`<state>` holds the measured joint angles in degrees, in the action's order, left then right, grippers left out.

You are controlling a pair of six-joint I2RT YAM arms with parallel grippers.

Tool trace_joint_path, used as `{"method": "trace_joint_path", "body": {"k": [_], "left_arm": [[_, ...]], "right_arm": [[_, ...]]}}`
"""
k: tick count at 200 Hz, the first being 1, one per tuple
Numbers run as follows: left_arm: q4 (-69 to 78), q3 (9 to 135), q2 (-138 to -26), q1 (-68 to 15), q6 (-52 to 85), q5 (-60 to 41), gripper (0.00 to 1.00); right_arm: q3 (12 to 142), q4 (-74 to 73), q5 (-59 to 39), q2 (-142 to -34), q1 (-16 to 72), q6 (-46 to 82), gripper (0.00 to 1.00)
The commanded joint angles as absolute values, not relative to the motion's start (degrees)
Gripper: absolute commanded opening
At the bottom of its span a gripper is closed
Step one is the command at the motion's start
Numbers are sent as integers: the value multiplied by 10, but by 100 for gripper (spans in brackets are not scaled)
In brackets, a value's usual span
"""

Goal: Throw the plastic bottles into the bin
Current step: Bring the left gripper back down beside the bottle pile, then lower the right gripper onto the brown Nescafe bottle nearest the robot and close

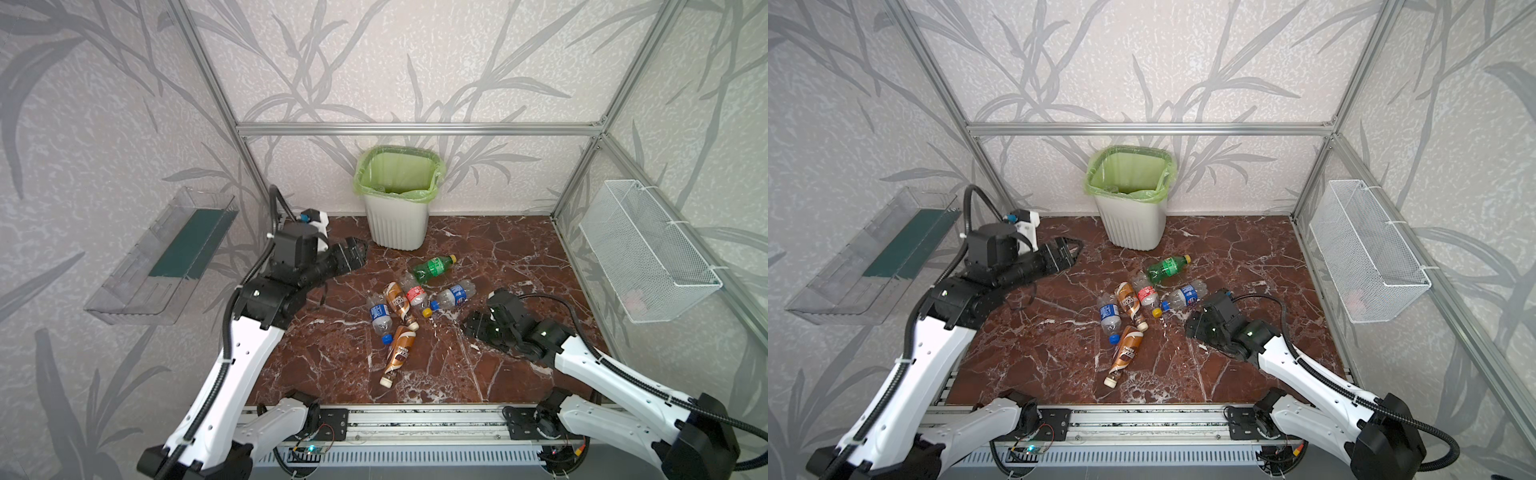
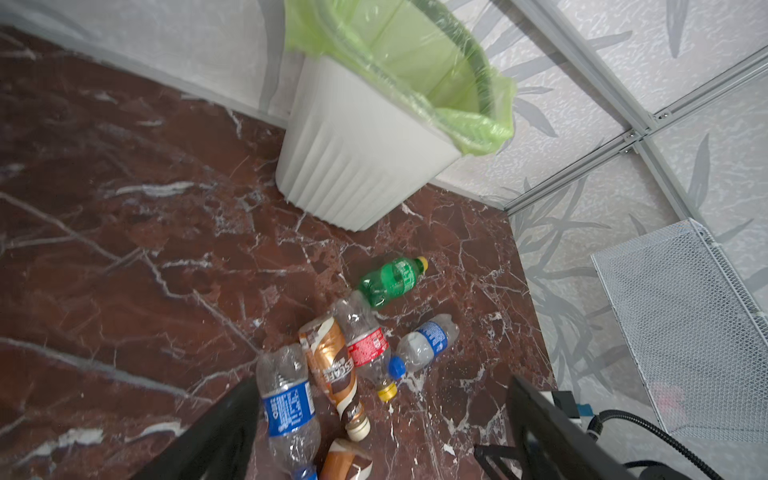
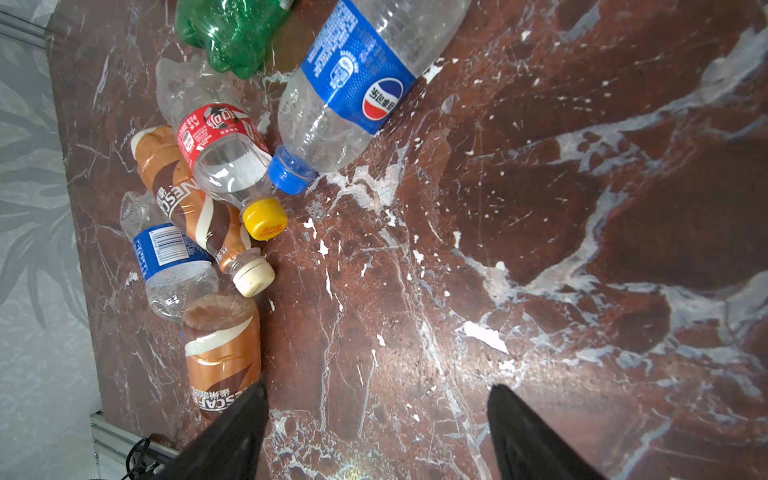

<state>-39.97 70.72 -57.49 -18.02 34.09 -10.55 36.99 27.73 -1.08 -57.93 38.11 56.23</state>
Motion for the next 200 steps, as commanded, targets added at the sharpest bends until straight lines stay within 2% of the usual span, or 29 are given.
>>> {"method": "trace_joint_path", "body": {"k": [1,30,68,200], "left_arm": [[-405,613,-545,-180,372,-118,90],[-399,507,-493,-180,409,-132,88],[-396,439,-477,-180,427,-138,88],[-368,345,-489,-180,456,-155,87]], "right_arm": [[367,254,-20,-588,379,576,83],[362,229,-41,-606,379,596,83],[352,204,-66,-625,388,614,82],[370,104,-28,-722,515,703,80]]}}
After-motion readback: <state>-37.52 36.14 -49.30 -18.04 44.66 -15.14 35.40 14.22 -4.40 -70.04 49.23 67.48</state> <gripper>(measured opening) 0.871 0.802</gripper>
